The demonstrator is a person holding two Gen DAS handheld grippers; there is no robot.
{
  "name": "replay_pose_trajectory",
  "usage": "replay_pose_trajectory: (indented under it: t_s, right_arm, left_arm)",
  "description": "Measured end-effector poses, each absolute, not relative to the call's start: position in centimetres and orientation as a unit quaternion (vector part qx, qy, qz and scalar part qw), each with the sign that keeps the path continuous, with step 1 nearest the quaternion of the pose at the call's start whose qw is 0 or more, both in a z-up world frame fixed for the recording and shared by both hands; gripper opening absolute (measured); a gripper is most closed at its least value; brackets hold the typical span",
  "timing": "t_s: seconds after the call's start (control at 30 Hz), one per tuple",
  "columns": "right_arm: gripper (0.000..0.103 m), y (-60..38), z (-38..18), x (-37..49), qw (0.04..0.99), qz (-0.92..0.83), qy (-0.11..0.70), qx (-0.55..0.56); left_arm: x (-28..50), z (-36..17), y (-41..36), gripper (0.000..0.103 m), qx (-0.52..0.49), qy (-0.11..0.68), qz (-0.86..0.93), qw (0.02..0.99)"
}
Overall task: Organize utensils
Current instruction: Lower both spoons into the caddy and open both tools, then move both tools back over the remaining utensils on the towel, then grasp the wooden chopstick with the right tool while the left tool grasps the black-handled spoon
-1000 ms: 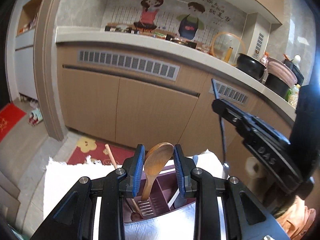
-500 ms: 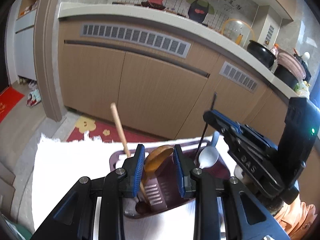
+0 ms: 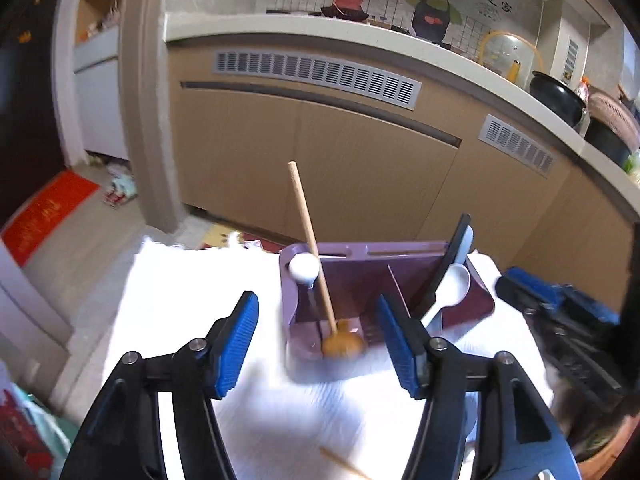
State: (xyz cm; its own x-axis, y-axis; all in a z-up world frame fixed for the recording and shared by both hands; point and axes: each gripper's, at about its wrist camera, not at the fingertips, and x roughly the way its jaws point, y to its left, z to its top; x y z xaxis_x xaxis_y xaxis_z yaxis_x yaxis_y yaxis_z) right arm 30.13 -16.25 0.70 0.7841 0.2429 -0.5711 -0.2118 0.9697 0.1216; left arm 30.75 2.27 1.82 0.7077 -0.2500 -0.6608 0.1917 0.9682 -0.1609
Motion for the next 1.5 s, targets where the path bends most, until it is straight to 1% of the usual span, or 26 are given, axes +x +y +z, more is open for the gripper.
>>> replay_pose_trajectory:
  t_s: [0.03, 0.07, 0.1, 0.13, 0.23, 0.4, 0.5, 0.6, 0.7, 0.83, 0.87, 0.93, 0.97, 1.0, 1.07, 1.3, 1.37, 1.43, 1.47, 1.5]
  right_arm:
    - [0.042, -16.7, 1.1, 29.1, 0.945, 0.117, 0.304, 0.029]
    - [0.05, -17.0, 1.6, 28.2, 0.945, 0.114, 0.305, 0.031]
    - [0.054, -17.4, 1.9, 27.2, 0.945, 0.112, 0.306, 0.032]
    - [0.055, -17.5, 2.1, 26.2, 0.944, 0.111, 0.308, 0.032]
    - [0.058, -18.0, 2.0, 23.5, 0.939, 0.103, 0.326, 0.026]
    - [0.059, -17.9, -0.1, 19.2, 0.927, 0.094, 0.363, 0.003]
    - [0.059, -17.3, -2.5, 17.0, 0.917, 0.09, 0.389, -0.016]
    - [0.059, -16.9, -5.0, 15.4, 0.9, 0.096, 0.425, -0.011]
    - [0.059, -16.5, -6.4, 14.3, 0.89, 0.104, 0.445, -0.004]
    - [0.058, -14.8, -7.3, 12.9, 0.874, 0.146, 0.463, -0.007]
    - [0.057, -14.1, -7.4, 12.6, 0.873, 0.154, 0.463, -0.015]
    - [0.047, -12.9, -7.3, 12.4, 0.87, 0.169, 0.463, -0.03]
    - [0.039, -12.1, -7.3, 12.5, 0.867, 0.178, 0.464, -0.038]
    - [0.034, -11.6, -7.2, 12.6, 0.864, 0.186, 0.465, -0.042]
    - [0.03, -10.3, -7.2, 13.4, 0.858, 0.203, 0.469, -0.05]
    - [0.026, -6.3, -8.3, 18.3, 0.842, 0.207, 0.491, -0.085]
    - [0.02, -5.6, -8.9, 19.3, 0.836, 0.21, 0.5, -0.087]
    - [0.019, -4.9, -9.2, 19.8, 0.837, 0.208, 0.498, -0.093]
    - [0.015, -4.7, -9.2, 19.9, 0.836, 0.206, 0.498, -0.098]
    - [0.007, -4.5, -9.2, 20.0, 0.836, 0.202, 0.499, -0.105]
  left_arm:
    - [30.2, 1.9, 2.3, 0.067, -0.038, 0.364, -0.119, 0.923]
    - [29.3, 2.0, 2.1, 0.069, -0.036, 0.368, -0.12, 0.921]
    - [28.5, 2.0, 2.1, 0.073, -0.034, 0.372, -0.12, 0.92]
    - [27.9, 1.9, 2.1, 0.076, -0.035, 0.376, -0.122, 0.918]
    - [25.9, 0.8, 1.9, 0.08, -0.035, 0.406, -0.124, 0.905]
    - [22.4, -3.2, 1.1, 0.08, -0.017, 0.462, -0.14, 0.875]
    - [20.8, -5.6, 0.9, 0.08, -0.014, 0.492, -0.148, 0.858]
    - [19.6, -7.4, 0.8, 0.08, -0.023, 0.517, -0.157, 0.841]
    - [19.3, -8.1, 1.0, 0.08, -0.037, 0.533, -0.165, 0.829]
    - [19.5, -7.4, 2.0, 0.08, -0.042, 0.525, -0.152, 0.836]
    - [19.5, -7.4, 2.1, 0.08, -0.045, 0.524, -0.147, 0.838]
    - [19.8, -7.2, 3.1, 0.08, -0.056, 0.523, -0.135, 0.84]
    - [19.9, -7.1, 3.6, 0.08, -0.06, 0.522, -0.131, 0.841]
    - [20.0, -7.1, 4.2, 0.08, -0.064, 0.522, -0.126, 0.841]
    - [20.1, -7.1, 5.1, 0.08, -0.071, 0.52, -0.117, 0.843]
    - [19.7, -6.9, 9.4, 0.08, -0.099, 0.508, -0.087, 0.851]
    - [19.7, -7.1, 10.3, 0.08, -0.104, 0.508, -0.084, 0.851]
    - [19.7, -7.3, 10.8, 0.08, -0.109, 0.509, -0.081, 0.85]
    - [19.7, -7.5, 11.1, 0.08, -0.111, 0.51, -0.08, 0.849]
    - [19.7, -7.6, 11.2, 0.08, -0.113, 0.511, -0.079, 0.848]
